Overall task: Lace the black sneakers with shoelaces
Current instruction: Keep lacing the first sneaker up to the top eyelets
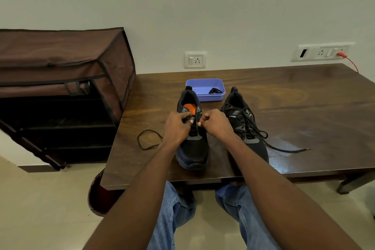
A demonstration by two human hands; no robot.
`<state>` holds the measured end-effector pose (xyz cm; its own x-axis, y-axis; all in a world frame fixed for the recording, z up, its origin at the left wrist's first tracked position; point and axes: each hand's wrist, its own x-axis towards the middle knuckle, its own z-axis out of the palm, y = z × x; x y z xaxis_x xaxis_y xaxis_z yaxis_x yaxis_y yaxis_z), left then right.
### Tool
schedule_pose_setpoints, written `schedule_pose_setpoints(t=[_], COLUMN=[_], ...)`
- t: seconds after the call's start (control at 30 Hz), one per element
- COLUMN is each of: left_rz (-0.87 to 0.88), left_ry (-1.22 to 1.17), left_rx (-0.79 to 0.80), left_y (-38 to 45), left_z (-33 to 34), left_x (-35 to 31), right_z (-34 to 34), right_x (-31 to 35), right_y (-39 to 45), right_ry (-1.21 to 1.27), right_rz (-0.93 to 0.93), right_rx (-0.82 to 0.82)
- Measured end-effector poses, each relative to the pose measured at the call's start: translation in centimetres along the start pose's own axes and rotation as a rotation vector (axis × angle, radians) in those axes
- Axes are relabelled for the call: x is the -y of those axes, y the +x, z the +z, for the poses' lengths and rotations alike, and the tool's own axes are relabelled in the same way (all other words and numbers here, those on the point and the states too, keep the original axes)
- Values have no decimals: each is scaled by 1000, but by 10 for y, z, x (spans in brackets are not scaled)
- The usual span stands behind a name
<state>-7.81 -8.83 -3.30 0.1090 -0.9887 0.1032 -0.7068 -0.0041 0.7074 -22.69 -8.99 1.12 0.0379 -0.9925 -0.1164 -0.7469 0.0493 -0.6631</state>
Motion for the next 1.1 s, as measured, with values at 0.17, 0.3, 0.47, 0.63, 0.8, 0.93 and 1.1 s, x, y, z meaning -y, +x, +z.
schedule_pose_setpoints(t=[0.17, 0.3, 0.47, 0.63, 0.8, 0.93, 1.1], left_rz=[-28, -21, -28, -36, -45, -45, -52], left_ry=[22, 15, -22, -29, -58, -77, -63], left_rx=[-12, -20, -4, 14, 33, 18, 22], left_y=[0, 1, 1, 1, 2, 2, 2], left_z=[-1, -2, -2, -3, -4, -4, -4], left_x=[-2, -1, 0, 0, 2, 1, 0], right_z=[-23, -66, -55, -16, -30, -62, -65], right_x=[-2, -19, -10, 14, 8, -11, -16], right_y=[3, -1, -12, -16, -10, -7, -10], right_ry=[6, 198, -267, -313, -243, -31, -270], right_rz=[112, 345, 89, -129, -65, 175, 139], right_rx=[-212, -720, -630, 84, 1, -633, -766])
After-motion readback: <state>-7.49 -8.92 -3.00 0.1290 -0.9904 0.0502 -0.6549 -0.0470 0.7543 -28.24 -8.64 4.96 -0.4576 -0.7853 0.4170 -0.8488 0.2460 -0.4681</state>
